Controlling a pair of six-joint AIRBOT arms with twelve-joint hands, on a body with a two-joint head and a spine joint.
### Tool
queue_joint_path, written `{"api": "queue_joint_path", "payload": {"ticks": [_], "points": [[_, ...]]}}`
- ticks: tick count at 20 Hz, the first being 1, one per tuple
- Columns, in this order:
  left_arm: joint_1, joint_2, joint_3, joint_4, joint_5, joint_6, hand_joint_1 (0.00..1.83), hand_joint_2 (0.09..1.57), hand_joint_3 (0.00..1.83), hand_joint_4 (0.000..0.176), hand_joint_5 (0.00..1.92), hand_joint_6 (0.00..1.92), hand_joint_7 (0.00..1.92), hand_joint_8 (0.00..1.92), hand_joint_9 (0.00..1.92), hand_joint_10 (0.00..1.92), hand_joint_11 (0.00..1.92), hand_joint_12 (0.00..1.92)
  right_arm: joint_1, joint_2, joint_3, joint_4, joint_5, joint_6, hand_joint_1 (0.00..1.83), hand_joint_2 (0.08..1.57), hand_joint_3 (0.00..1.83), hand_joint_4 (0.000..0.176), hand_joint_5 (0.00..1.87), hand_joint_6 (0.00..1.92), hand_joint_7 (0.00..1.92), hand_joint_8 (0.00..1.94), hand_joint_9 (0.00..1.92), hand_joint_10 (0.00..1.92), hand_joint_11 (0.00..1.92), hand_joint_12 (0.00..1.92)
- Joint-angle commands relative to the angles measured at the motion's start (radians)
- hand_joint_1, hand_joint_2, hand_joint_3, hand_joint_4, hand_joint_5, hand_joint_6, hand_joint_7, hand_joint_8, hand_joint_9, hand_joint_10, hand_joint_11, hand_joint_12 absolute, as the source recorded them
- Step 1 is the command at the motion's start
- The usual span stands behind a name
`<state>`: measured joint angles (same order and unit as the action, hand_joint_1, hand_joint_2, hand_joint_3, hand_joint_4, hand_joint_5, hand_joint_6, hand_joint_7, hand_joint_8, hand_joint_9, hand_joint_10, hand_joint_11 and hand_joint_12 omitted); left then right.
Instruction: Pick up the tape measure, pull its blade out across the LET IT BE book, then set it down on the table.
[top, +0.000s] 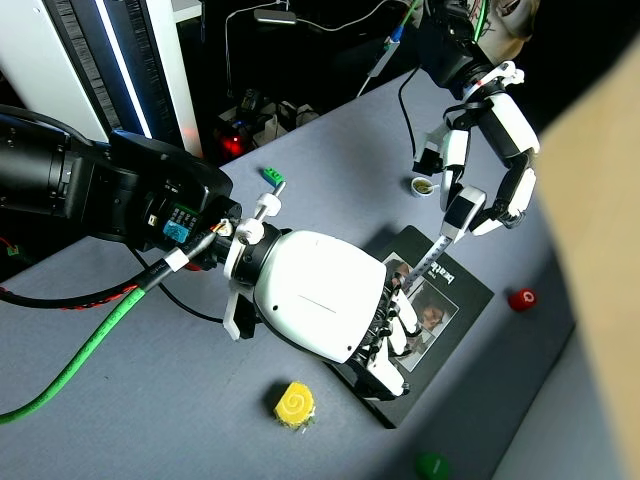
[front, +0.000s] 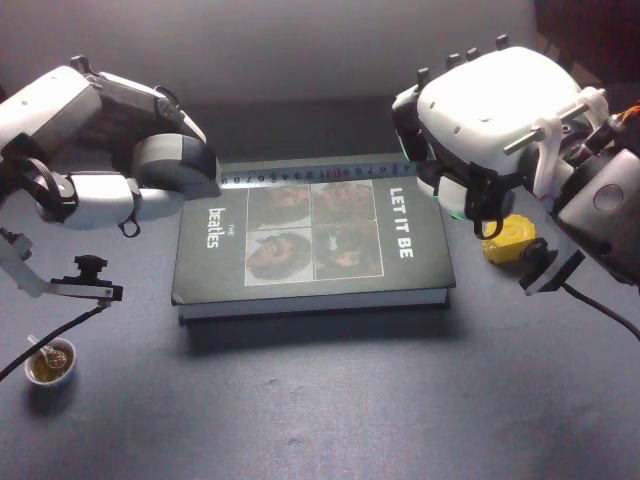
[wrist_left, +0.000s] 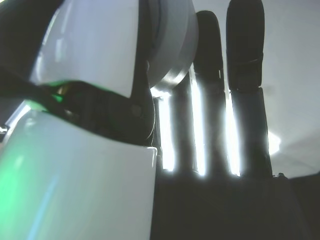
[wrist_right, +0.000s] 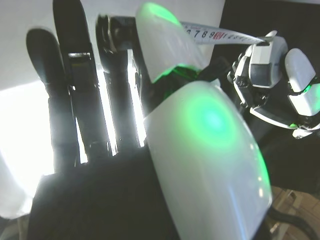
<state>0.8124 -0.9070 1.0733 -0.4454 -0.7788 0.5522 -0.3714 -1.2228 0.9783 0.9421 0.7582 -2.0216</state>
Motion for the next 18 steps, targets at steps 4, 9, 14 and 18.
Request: {"api": "queue_joint_path", "payload": {"ticks": [4, 9, 14, 18], "points": [[-0.019, 0.008, 0.009, 0.006, -0.132, -0.011, 1.38, 1.09, 0.00, 0.000, 1.09, 0.61, 0.98, 0.96, 0.94, 1.23, 0.92, 0.95, 0.005, 0.014, 0.002, -0.060, 0.080, -0.001, 1.17, 1.20, 0.00, 0.000, 0.74, 1.36, 0.93, 1.07, 0.95, 0.55, 0.66, 1.34], [-0.019, 0.008, 0.009, 0.006, -0.132, -0.011, 1.38, 1.09, 0.00, 0.000, 1.09, 0.61, 0.98, 0.97, 0.95, 1.22, 0.92, 0.94, -0.009, 0.059, -0.020, -0.044, 0.063, 0.006, 1.17, 1.20, 0.00, 0.000, 0.73, 1.37, 0.93, 1.07, 0.94, 0.57, 0.66, 1.33], [-0.019, 0.009, 0.010, 0.007, -0.126, -0.010, 1.38, 1.09, 0.00, 0.000, 1.09, 0.60, 0.99, 0.97, 0.94, 1.23, 0.92, 0.94, -0.030, 0.124, -0.053, -0.044, 0.054, 0.020, 1.17, 1.20, 0.00, 0.000, 0.73, 1.37, 0.93, 1.07, 0.94, 0.57, 0.65, 1.33], [-0.019, 0.010, 0.010, 0.007, -0.124, -0.010, 1.38, 1.09, 0.00, 0.000, 1.09, 0.60, 0.99, 0.97, 0.94, 1.23, 0.93, 0.93, -0.039, 0.153, -0.056, -0.044, 0.053, 0.031, 1.17, 1.20, 0.00, 0.000, 0.73, 1.37, 0.93, 1.07, 0.93, 0.57, 0.66, 1.33]]}}
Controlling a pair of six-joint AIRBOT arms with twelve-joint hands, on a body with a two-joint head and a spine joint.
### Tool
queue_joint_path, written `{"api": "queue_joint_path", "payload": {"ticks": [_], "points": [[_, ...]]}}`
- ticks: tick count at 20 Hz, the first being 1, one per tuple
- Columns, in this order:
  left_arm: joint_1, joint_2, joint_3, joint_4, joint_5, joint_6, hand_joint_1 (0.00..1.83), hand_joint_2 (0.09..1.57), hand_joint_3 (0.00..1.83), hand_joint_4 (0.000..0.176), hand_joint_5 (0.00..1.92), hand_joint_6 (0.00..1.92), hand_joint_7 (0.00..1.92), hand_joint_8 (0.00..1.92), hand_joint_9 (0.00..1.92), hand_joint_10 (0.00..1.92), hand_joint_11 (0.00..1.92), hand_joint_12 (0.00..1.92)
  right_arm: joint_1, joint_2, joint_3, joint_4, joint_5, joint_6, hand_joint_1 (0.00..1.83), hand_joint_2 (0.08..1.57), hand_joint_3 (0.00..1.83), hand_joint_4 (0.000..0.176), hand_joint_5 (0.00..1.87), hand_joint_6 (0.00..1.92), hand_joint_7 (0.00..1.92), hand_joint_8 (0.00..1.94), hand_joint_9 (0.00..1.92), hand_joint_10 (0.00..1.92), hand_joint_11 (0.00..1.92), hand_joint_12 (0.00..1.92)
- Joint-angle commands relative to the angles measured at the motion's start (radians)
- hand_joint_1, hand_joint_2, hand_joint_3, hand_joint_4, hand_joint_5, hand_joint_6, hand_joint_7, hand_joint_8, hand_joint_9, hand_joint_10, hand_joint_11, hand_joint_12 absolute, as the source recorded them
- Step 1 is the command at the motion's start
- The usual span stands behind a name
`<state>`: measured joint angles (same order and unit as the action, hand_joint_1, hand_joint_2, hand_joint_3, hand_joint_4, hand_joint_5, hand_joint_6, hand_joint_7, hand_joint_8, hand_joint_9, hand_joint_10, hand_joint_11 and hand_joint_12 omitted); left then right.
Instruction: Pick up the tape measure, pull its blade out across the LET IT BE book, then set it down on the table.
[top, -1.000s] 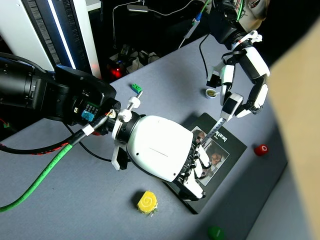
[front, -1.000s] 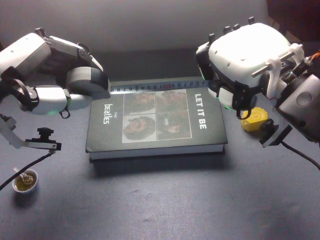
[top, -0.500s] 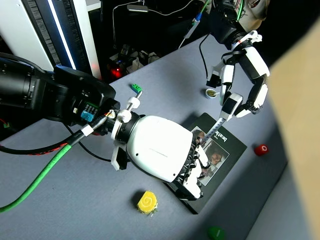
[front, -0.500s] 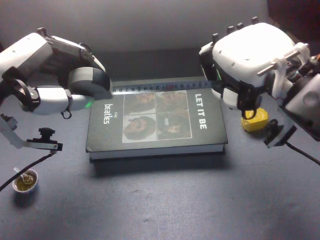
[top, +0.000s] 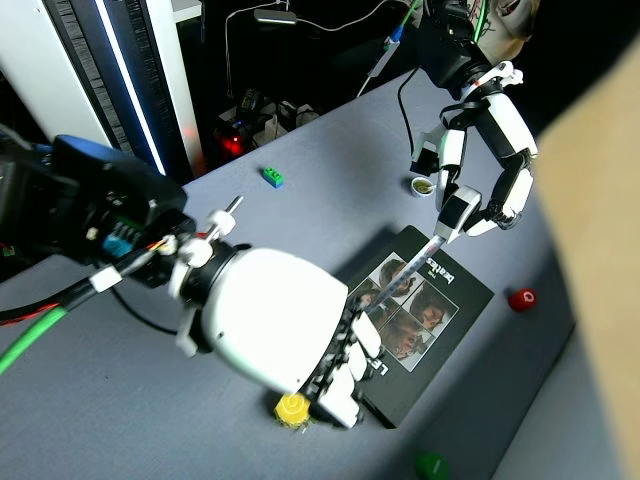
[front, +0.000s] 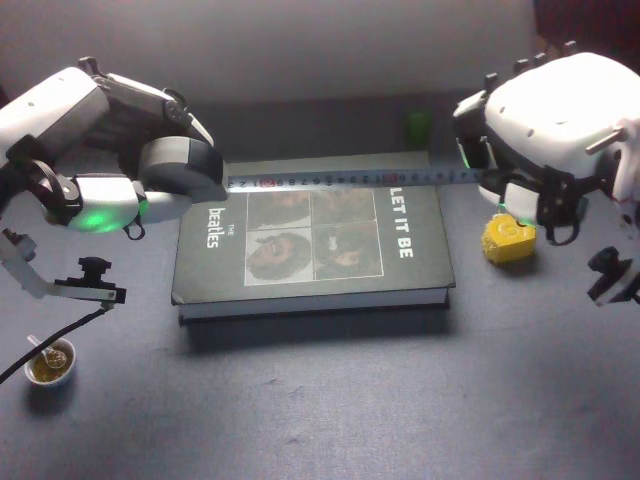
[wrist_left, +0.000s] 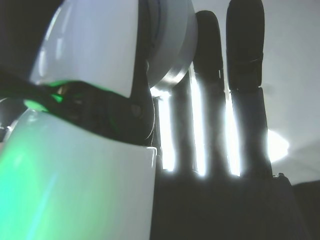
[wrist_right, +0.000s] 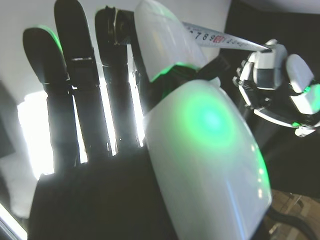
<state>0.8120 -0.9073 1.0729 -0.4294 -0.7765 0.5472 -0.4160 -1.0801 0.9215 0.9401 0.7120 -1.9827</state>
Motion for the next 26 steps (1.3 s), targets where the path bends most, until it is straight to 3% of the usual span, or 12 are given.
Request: {"api": "queue_joint_path", "payload": {"ticks": [1, 8, 26], "points": [[-0.020, 0.011, 0.011, -0.009, -0.126, -0.005, 1.38, 1.09, 0.00, 0.000, 1.09, 0.59, 0.98, 0.97, 0.95, 1.23, 0.93, 0.93, 0.004, 0.016, 0.000, -0.042, 0.101, -0.007, 1.17, 1.20, 0.00, 0.000, 0.73, 1.37, 0.93, 1.07, 0.93, 0.57, 0.66, 1.33], [-0.018, 0.012, 0.010, -0.009, -0.126, -0.005, 1.38, 1.09, 0.00, 0.000, 1.10, 0.58, 0.97, 0.98, 0.94, 1.24, 0.92, 0.93, -0.014, 0.090, -0.021, -0.043, 0.106, 0.020, 1.17, 1.20, 0.00, 0.000, 0.73, 1.37, 0.93, 1.07, 0.93, 0.57, 0.66, 1.33], [-0.015, 0.017, 0.005, -0.010, -0.126, -0.005, 1.38, 1.09, 0.00, 0.000, 1.10, 0.58, 0.99, 0.95, 0.92, 1.26, 0.91, 0.94, -0.032, 0.167, -0.021, -0.098, 0.089, 0.041, 1.17, 1.20, 0.00, 0.000, 0.72, 1.37, 0.93, 1.08, 0.94, 0.59, 0.67, 1.32]]}}
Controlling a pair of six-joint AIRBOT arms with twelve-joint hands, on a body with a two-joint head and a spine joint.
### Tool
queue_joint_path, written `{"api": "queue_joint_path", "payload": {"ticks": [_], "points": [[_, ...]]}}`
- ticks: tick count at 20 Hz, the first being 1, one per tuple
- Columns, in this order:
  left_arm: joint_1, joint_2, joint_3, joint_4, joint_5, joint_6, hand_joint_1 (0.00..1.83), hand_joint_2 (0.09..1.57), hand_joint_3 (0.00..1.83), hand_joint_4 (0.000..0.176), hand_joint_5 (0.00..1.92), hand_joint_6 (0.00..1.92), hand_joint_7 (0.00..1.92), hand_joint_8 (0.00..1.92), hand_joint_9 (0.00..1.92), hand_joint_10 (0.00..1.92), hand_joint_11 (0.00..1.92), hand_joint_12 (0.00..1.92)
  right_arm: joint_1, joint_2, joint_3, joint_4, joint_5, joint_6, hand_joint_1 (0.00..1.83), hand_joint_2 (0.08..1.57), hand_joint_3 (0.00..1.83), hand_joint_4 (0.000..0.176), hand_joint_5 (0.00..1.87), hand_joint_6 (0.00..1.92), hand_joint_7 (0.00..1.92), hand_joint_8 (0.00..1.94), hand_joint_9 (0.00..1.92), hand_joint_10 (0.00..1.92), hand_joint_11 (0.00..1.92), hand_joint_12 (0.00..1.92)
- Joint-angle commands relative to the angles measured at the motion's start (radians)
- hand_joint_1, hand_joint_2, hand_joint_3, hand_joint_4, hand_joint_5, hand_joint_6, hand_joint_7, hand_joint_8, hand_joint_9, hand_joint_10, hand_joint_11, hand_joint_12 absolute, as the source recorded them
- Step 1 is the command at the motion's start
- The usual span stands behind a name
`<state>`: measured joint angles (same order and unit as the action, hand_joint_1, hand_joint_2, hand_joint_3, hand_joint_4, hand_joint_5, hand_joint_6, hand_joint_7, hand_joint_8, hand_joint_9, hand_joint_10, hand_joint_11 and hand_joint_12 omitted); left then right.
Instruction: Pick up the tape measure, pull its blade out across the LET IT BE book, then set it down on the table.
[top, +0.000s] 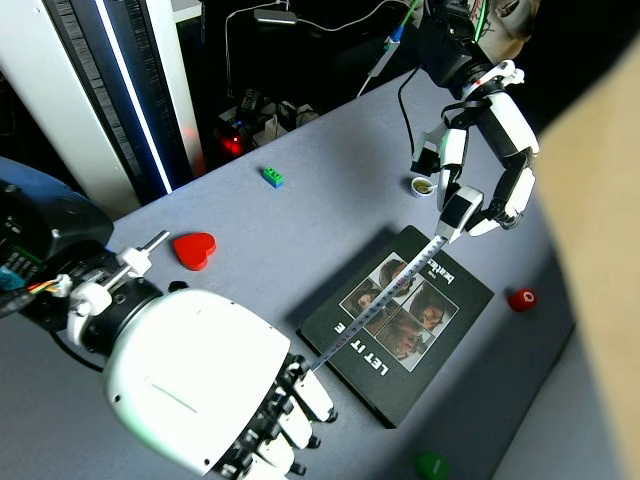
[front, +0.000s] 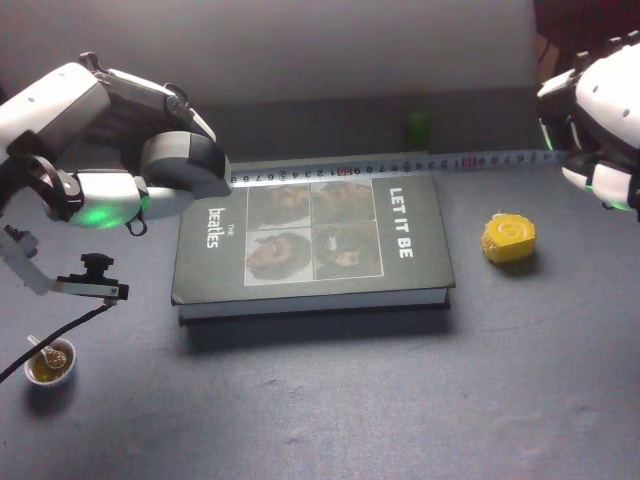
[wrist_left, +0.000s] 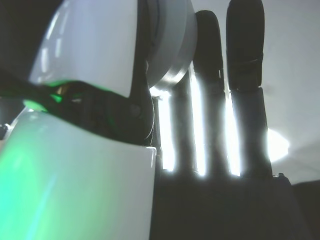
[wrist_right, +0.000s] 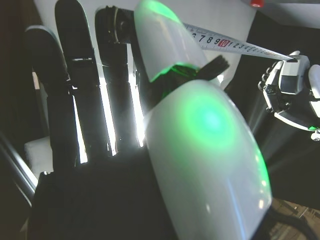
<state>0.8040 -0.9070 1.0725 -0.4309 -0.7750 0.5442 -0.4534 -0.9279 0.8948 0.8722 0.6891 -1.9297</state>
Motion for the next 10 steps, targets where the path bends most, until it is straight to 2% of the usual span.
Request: {"api": "queue_joint_path", "payload": {"ticks": [1, 7, 10], "points": [[-0.007, 0.017, 0.005, -0.008, -0.127, -0.002, 1.38, 1.09, 0.00, 0.000, 1.10, 0.59, 1.00, 0.95, 0.92, 1.26, 0.91, 0.94, 0.004, 0.019, 0.005, -0.031, 0.111, -0.012, 1.17, 1.20, 0.00, 0.000, 0.72, 1.37, 0.93, 1.08, 0.94, 0.59, 0.67, 1.32], [-0.007, 0.016, 0.007, -0.010, -0.124, -0.001, 1.38, 1.08, 0.00, 0.000, 1.09, 0.67, 1.03, 0.81, 0.94, 1.25, 0.89, 0.97, 0.002, 0.032, 0.006, -0.034, 0.106, -0.008, 1.17, 1.21, 0.00, 0.000, 0.71, 1.40, 0.92, 1.07, 0.92, 0.59, 0.62, 1.30], [-0.010, 0.016, 0.008, -0.010, -0.124, 0.000, 1.38, 1.09, 0.00, 0.000, 1.08, 0.64, 1.02, 0.89, 0.93, 1.26, 0.91, 0.97, 0.004, 0.043, 0.006, -0.051, 0.106, -0.005, 1.17, 1.21, 0.00, 0.000, 0.70, 1.39, 0.91, 1.12, 0.91, 0.60, 0.64, 1.32]]}}
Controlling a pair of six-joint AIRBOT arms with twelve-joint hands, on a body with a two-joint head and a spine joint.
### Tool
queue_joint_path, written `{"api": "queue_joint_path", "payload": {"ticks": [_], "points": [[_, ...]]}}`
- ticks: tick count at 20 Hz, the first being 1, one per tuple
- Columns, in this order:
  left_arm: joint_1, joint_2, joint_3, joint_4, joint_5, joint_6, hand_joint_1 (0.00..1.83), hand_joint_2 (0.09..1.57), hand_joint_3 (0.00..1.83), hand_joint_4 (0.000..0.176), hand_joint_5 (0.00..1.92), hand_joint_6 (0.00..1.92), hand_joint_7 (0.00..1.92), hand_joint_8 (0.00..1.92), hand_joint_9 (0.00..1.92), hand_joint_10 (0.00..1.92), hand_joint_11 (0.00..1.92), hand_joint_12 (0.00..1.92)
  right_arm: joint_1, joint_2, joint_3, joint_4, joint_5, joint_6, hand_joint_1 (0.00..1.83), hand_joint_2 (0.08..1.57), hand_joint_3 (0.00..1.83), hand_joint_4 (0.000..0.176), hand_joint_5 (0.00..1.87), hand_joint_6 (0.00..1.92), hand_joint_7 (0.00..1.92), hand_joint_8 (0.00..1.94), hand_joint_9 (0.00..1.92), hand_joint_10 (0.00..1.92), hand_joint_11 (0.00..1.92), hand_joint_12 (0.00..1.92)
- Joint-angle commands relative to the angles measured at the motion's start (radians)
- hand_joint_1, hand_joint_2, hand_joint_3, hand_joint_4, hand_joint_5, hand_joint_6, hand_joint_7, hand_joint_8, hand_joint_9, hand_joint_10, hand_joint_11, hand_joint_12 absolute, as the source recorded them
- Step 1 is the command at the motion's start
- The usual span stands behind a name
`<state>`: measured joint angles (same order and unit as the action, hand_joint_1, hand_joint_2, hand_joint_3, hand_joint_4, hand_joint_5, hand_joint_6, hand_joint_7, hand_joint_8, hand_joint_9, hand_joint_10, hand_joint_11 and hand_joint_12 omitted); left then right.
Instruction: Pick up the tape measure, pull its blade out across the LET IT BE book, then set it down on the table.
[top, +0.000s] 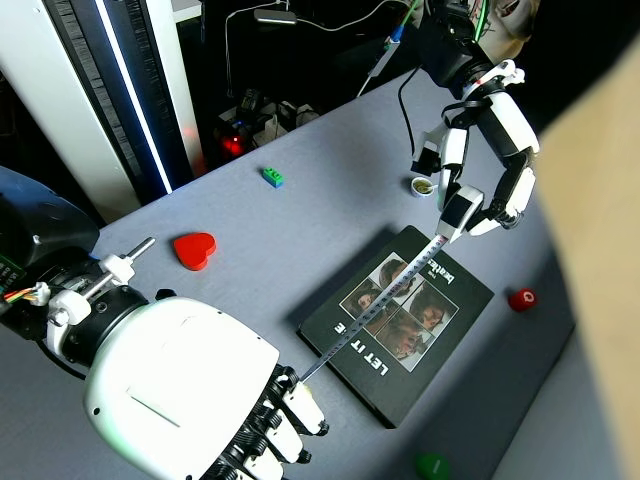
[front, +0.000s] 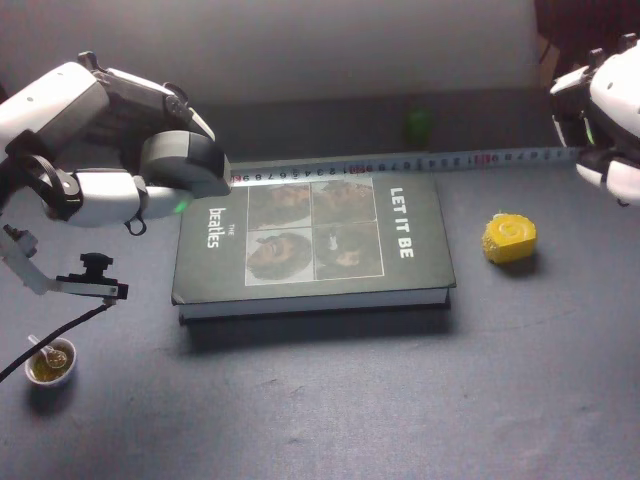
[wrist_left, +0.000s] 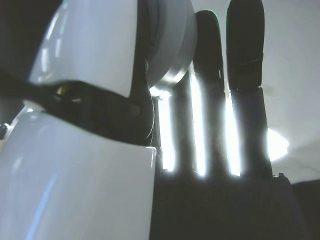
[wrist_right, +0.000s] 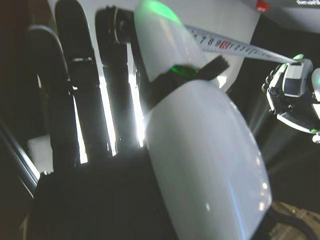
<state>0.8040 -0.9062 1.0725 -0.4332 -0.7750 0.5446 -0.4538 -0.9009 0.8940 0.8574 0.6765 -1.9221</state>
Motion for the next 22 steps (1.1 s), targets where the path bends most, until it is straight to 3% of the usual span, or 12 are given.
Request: {"api": "queue_joint_path", "payload": {"ticks": [1, 8, 22], "points": [[-0.010, 0.015, 0.007, -0.008, -0.123, 0.000, 1.38, 1.09, 0.00, 0.000, 1.07, 0.63, 1.01, 0.93, 0.92, 1.27, 0.91, 0.97, 0.003, 0.020, 0.007, -0.037, 0.117, -0.007, 1.17, 1.21, 0.00, 0.000, 0.70, 1.39, 0.91, 1.12, 0.91, 0.60, 0.65, 1.32], [-0.010, 0.017, 0.008, -0.008, -0.116, 0.001, 1.38, 1.10, 0.00, 0.000, 1.08, 0.59, 0.97, 0.99, 0.91, 1.28, 0.92, 0.98, 0.002, 0.036, 0.008, -0.043, 0.113, -0.001, 1.17, 1.21, 0.00, 0.000, 0.72, 1.38, 0.91, 1.11, 0.91, 0.61, 0.65, 1.31], [-0.009, 0.019, 0.005, -0.008, -0.111, 0.003, 1.38, 1.09, 0.00, 0.000, 1.06, 0.68, 1.01, 0.88, 0.95, 1.25, 0.89, 0.96, 0.000, 0.045, 0.013, -0.052, 0.115, 0.008, 1.17, 1.22, 0.00, 0.000, 0.69, 1.39, 0.91, 1.13, 0.88, 0.64, 0.59, 1.32]]}}
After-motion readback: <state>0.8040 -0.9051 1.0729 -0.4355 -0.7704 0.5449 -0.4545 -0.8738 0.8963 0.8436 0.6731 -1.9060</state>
